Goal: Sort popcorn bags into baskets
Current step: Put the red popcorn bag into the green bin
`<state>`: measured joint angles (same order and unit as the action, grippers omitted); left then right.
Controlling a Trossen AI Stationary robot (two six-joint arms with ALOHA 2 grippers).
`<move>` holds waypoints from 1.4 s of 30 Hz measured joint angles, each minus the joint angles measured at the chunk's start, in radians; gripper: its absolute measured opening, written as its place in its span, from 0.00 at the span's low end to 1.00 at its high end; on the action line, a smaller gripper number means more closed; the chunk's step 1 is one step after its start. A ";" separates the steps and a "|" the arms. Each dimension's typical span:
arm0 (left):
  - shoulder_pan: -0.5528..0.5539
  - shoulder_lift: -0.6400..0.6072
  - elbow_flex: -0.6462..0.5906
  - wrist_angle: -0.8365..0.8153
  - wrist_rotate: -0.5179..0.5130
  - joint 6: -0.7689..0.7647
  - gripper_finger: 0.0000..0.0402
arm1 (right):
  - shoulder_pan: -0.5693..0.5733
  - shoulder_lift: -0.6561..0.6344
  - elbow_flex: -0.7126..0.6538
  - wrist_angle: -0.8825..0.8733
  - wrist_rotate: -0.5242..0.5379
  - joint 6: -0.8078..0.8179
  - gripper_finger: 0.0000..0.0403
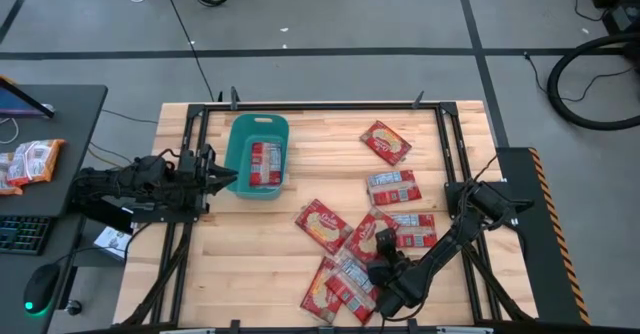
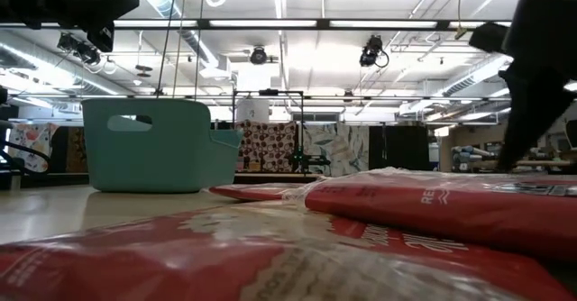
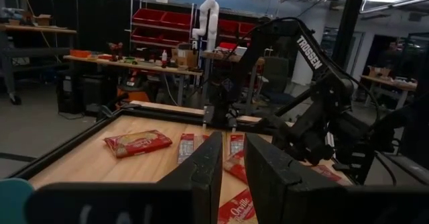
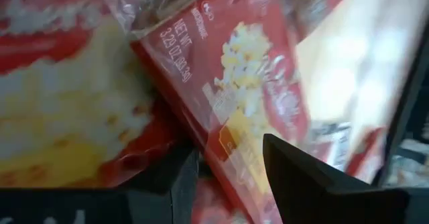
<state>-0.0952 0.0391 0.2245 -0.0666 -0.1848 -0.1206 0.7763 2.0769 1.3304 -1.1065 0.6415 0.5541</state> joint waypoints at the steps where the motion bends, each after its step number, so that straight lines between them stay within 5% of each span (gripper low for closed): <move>1: 0.000 0.000 0.000 0.000 0.000 0.001 0.17 | -0.002 0.000 0.000 -0.002 0.018 -0.001 0.43; 11: 0.000 0.000 0.000 0.000 0.000 0.001 0.17 | -0.032 -0.001 -0.074 0.175 0.074 -0.070 0.38; 24: 0.000 0.000 0.000 0.000 0.000 0.001 0.17 | -0.060 -0.005 -0.104 0.254 0.110 -0.112 0.08; 42: 0.000 0.000 0.000 -0.007 0.014 -0.004 0.17 | -0.110 0.000 0.124 -0.072 0.328 -0.151 0.05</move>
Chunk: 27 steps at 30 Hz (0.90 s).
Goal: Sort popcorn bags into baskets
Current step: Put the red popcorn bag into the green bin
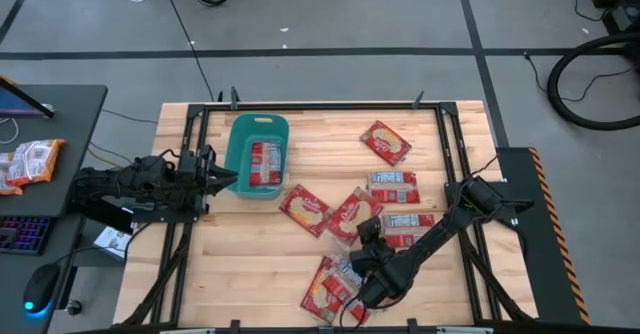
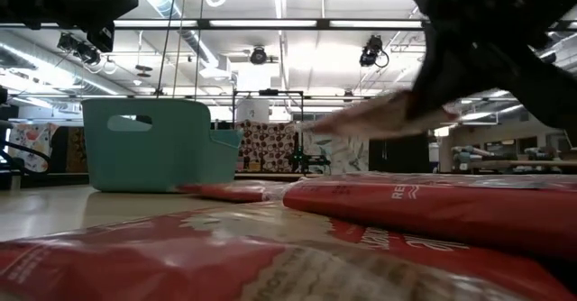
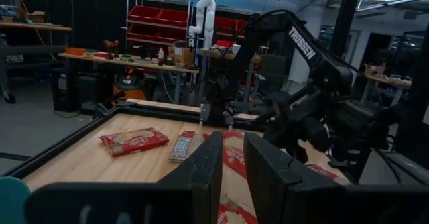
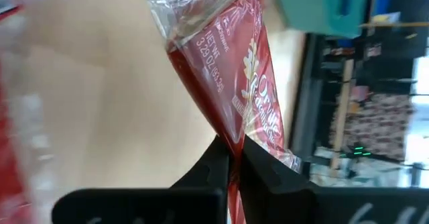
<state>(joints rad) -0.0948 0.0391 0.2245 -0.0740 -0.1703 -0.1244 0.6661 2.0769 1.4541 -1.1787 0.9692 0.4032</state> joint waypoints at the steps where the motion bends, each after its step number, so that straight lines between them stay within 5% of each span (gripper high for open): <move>1: 0.000 0.000 0.000 -0.001 0.000 0.000 0.17 | -0.004 0.000 0.017 -0.018 0.024 -0.010 0.05; 7: 0.000 0.000 0.000 -0.001 0.000 -0.002 0.17 | -0.065 -0.001 0.106 0.013 0.140 -0.217 0.06; 17: 0.000 0.000 0.013 -0.006 0.116 -0.033 0.17 | -0.234 -0.002 0.159 0.340 0.145 -0.797 0.06; 27: 0.000 0.000 0.053 -0.084 0.127 -0.040 0.17 | -0.376 -0.043 0.196 0.448 0.075 -1.057 0.06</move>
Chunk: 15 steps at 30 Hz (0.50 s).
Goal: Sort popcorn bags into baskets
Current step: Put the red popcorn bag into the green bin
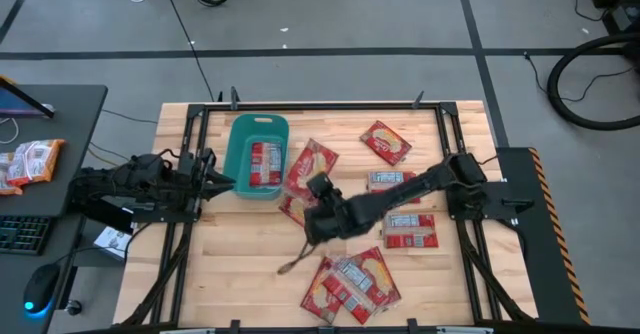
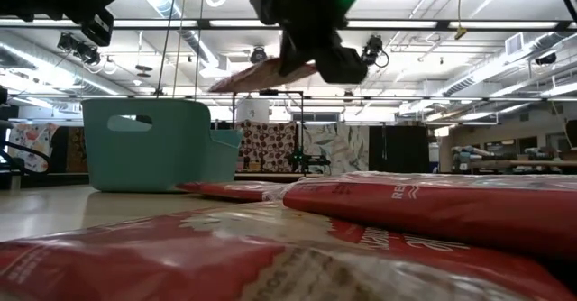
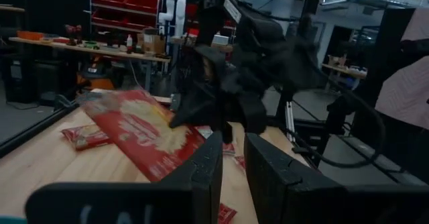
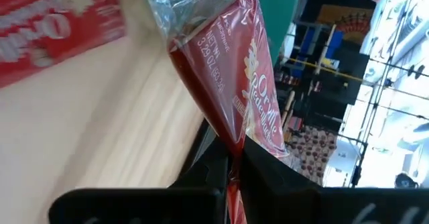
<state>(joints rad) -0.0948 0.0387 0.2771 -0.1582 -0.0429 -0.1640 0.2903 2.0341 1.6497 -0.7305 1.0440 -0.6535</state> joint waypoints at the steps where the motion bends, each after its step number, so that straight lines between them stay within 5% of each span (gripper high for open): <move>1: 0.000 0.000 0.000 0.000 0.000 0.000 0.17 | -0.011 -0.010 0.000 0.021 -0.015 -0.032 0.06; 10: 0.000 0.000 0.001 0.001 0.000 0.002 0.17 | -0.095 -0.065 0.000 0.269 -0.161 -0.442 0.06; 15: 0.000 0.000 0.001 -0.006 0.000 -0.001 0.17 | -0.157 -0.063 0.001 0.376 -0.338 -0.562 0.06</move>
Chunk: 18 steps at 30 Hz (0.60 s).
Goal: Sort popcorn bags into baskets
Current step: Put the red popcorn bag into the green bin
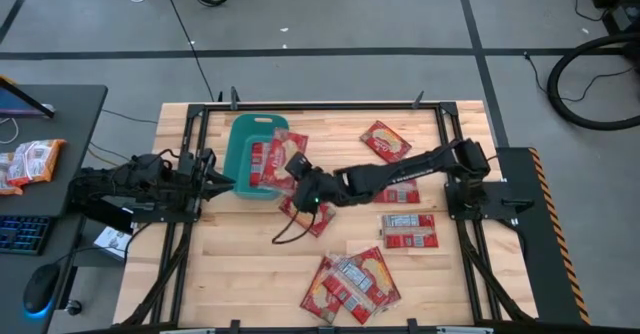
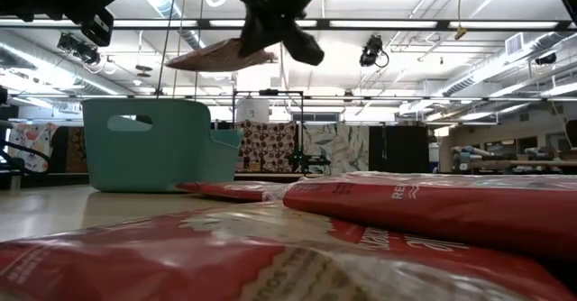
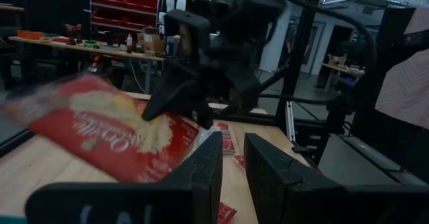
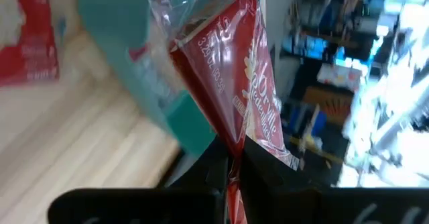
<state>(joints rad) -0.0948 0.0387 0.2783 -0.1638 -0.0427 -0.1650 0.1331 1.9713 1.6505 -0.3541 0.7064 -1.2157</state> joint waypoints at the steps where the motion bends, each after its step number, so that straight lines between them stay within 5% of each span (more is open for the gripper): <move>1: 0.000 0.000 0.000 0.000 0.000 0.000 0.17 | -0.015 0.002 0.000 0.025 -0.034 -0.008 0.07; 18: 0.000 0.000 0.000 0.010 -0.006 0.004 0.17 | -0.199 0.125 -0.001 0.322 -0.394 -0.253 0.07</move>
<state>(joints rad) -0.0948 0.0391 0.2783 -0.1541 -0.0483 -0.1612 -0.0657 2.0960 1.6497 -0.0324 0.3129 -1.4690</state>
